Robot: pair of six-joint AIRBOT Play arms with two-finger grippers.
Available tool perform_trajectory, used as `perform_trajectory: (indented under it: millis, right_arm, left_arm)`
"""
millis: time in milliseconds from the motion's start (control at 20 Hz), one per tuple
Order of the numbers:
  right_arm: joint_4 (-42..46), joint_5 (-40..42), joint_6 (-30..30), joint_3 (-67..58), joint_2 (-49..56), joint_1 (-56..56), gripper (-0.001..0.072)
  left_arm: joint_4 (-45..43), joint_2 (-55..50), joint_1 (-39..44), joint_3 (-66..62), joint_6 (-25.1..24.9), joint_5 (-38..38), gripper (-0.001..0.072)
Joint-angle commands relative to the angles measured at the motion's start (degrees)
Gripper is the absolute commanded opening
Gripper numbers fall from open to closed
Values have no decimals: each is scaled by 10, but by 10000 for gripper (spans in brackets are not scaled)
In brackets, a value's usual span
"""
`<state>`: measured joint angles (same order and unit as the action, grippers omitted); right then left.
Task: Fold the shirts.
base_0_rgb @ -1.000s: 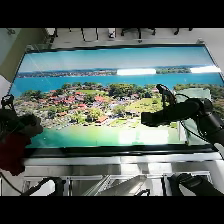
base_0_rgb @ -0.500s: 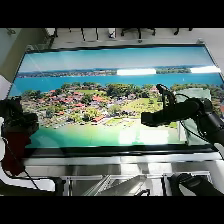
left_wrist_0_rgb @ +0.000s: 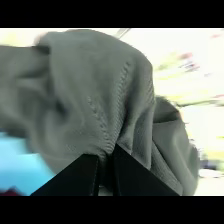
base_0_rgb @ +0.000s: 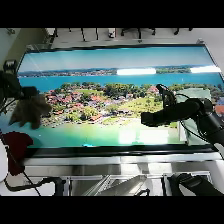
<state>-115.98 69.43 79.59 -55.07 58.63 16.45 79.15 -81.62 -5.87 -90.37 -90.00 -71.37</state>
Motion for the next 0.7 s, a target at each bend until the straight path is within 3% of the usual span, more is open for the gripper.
perform_trajectory:
  millis: [0,100,250,500,550,600,650]
  right_arm:
    - [0,0,0,0,0,0,22]
    - [0,0,0,0,0,0,22]
    - [0,0,0,0,0,0,21]
    - [0,-2,0,0,0,0,21]
    - [0,-6,0,0,0,0,21]
    - [0,-5,0,0,0,0,21]
    - [0,-5,0,0,0,0,22]
  left_arm:
    - [78,74,124,-74,1,-39,16]
    - [129,97,201,-82,2,-41,17]
    - [136,99,318,-55,25,-43,17]
    - [140,49,448,83,64,42,19]
    - [140,31,458,95,66,43,169]
    - [140,15,460,97,71,35,407]
    - [140,1,455,89,78,15,511]
